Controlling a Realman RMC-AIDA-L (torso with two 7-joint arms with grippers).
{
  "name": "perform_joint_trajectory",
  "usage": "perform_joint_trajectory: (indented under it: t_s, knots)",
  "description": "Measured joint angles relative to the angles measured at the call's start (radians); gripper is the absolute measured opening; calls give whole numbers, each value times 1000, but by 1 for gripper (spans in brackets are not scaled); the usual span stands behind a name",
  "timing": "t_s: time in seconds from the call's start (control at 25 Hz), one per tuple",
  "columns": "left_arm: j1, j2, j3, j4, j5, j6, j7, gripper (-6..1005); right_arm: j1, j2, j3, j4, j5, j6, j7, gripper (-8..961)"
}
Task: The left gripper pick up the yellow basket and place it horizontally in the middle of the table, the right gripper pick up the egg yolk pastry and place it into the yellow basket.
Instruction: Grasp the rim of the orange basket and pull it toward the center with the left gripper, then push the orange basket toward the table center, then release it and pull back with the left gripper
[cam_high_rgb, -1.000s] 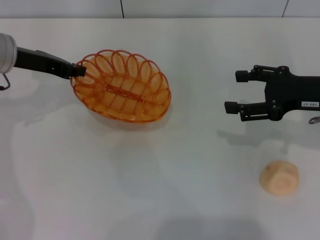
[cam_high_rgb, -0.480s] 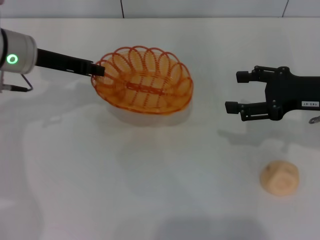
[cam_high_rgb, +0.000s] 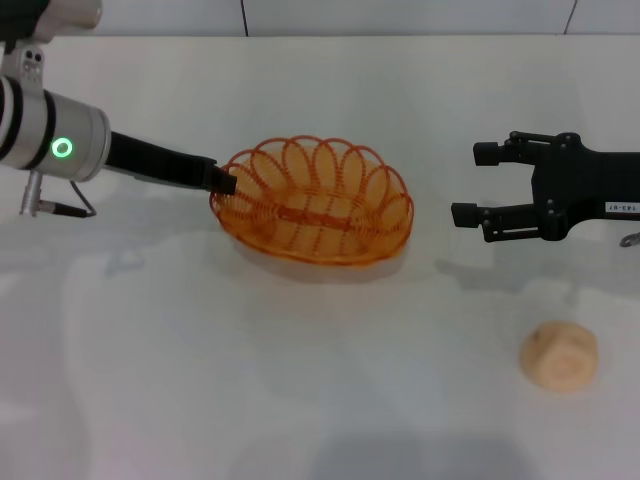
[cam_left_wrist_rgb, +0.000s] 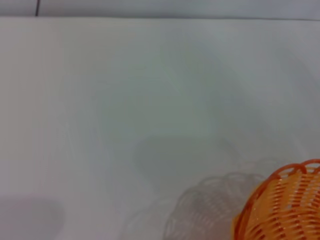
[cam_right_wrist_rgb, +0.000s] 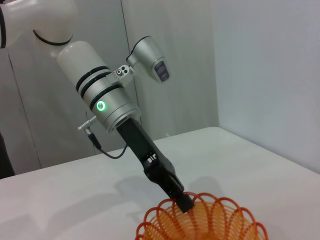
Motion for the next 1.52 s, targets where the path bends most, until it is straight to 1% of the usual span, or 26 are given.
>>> perform_joint_trajectory:
  t_s: [0.4, 0.68, 0.8, 0.88, 1.2, 1.36, 1.52]
  knots:
    - [21, -6, -3, 0, -9, 0, -70, 69, 2, -1, 0, -5, 0, -7, 7, 869]
    - [9, -5, -2, 0, -30, -17, -83, 68, 2, -1, -1, -6, 0, -11, 8, 869]
    - [6, -10, 1, -2, -27, -29, -82, 73, 2, 0, -1, -6, 0, -13, 8, 869]
    - [4, -15, 9, -8, -25, -44, -82, 77, 2, 0, -2, -6, 0, -15, 8, 869]
    - [-15, -20, 28, -62, -34, -98, -72, 90, 8, 2, -2, -6, 0, -25, 8, 869]
    - [-15, -21, 74, -85, -75, -130, -71, 97, 10, 2, -2, -6, 0, -25, 8, 869]
    - [-16, -22, 88, -95, -85, -156, -71, 104, 14, 2, -2, -5, 0, -28, 8, 869]
